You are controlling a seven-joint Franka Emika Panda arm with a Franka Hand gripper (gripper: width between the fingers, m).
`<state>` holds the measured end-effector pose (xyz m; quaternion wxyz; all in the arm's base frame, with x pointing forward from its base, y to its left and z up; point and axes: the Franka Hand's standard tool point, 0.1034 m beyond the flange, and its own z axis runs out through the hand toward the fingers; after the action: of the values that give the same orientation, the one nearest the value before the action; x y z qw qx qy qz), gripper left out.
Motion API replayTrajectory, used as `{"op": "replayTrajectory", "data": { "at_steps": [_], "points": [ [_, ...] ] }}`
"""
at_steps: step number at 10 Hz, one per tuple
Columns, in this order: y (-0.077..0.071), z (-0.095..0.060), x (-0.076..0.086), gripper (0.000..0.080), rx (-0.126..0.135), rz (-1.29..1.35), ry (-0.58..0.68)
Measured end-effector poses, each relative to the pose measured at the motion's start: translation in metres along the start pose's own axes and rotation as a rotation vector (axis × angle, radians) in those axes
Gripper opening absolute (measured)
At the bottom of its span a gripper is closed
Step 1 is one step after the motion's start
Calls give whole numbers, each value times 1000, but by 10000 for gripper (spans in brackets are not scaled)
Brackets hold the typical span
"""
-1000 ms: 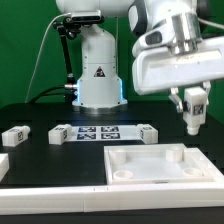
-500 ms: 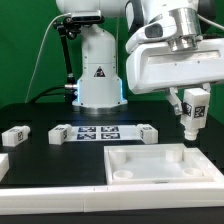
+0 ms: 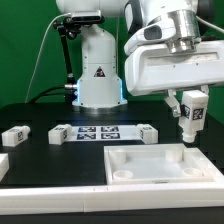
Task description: Assemble one leg
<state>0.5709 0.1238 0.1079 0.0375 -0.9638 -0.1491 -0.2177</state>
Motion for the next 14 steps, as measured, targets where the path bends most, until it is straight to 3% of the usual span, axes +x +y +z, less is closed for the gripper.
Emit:
{"op": "replayTrajectory", "data": {
  "at_steps": [2, 3, 8, 11, 14],
  "points": [
    [13, 25, 21, 285, 1, 5, 18],
    [12, 29, 25, 285, 3, 5, 20],
    [18, 53, 12, 285, -6, 21, 31],
    [22, 56, 12, 285, -21, 24, 75],
    [19, 58, 3, 285, -31, 23, 108]
  ]
}}
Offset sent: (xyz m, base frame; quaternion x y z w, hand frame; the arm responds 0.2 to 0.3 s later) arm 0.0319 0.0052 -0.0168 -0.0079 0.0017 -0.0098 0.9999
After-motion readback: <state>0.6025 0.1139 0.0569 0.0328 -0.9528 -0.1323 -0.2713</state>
